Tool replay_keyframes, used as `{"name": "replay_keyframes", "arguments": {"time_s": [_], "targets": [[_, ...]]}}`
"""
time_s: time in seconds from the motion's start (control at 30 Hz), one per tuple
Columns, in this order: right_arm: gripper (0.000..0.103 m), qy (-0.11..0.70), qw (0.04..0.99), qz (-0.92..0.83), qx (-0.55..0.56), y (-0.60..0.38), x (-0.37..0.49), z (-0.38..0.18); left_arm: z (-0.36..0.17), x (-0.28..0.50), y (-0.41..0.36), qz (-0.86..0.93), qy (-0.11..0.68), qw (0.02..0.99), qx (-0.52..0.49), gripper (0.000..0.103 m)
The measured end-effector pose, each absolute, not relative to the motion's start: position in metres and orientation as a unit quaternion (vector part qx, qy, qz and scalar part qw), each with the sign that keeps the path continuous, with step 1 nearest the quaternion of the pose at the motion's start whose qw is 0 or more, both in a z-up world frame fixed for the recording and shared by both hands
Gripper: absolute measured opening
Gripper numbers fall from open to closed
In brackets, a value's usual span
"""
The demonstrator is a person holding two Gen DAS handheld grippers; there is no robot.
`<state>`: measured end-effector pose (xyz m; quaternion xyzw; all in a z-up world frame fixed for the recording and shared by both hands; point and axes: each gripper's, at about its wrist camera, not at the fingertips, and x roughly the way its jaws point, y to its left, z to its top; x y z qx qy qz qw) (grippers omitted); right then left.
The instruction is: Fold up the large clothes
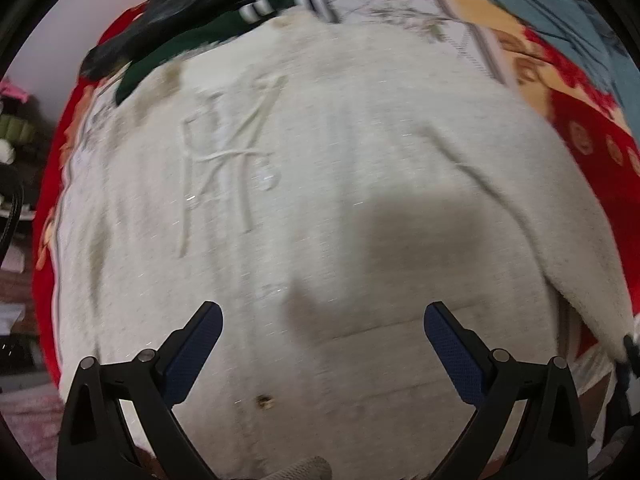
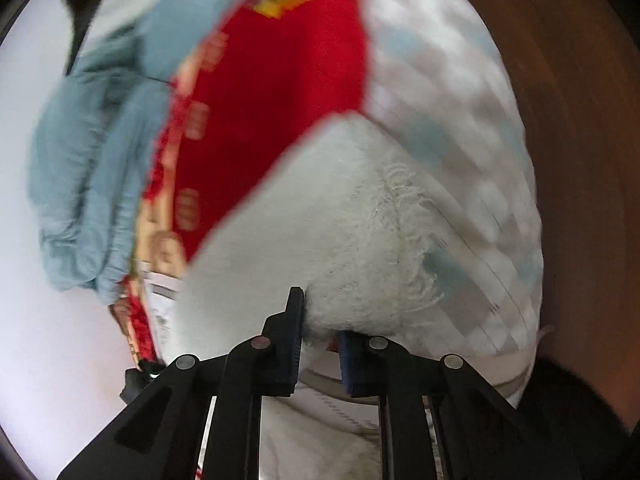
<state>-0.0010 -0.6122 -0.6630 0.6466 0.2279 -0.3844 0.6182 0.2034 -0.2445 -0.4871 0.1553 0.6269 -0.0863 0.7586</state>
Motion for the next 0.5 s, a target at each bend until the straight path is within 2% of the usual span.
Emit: {"name": "replay_keyframes", "arguments": {"time_s": [0.07,0.13,0.17,0.23,0.27,0.3,0.37,0.5], "targets": [[0.019,0.238,0.642,-0.376,0.625,-0.616,0.017,-0.652,-0.487,0.202,-0.255,-0.1,0.622,0.761,0.154,0.103],[0.049,0.26,0.628,-0.364,0.637,-0.62,0.032,-0.672,-0.491,0.2,-0.262,-0.107,0.622,0.76,0.156,0.103],[0.054,0.259,0.612,-0.364,0.652,-0.622,0.036,-0.685,-0.494,0.203,-0.266,-0.109,0.621,0.76,0.158,0.103],[0.054,0.229,0.591,-0.368,0.68,-0.625,0.04,-0.706,-0.5,0.205,-0.267,-0.111,0.621,0.759,0.162,0.103],[0.05,0.218,0.581,-0.372,0.69,-0.629,0.045,-0.714,-0.502,0.205,-0.268,-0.11,0.618,0.761,0.163,0.103],[0.034,0.21,0.579,-0.38,0.69,-0.63,0.05,-0.713,-0.504,0.209,-0.268,-0.109,0.616,0.763,0.165,0.103],[0.019,0.2,0.578,-0.406,0.679,-0.636,0.056,-0.707,-0.507,0.212,-0.266,-0.105,0.61,0.767,0.166,0.103],[0.011,0.218,0.603,-0.44,0.629,-0.626,0.065,-0.66,-0.512,0.228,-0.253,-0.09,0.611,0.772,0.152,0.103]]}}
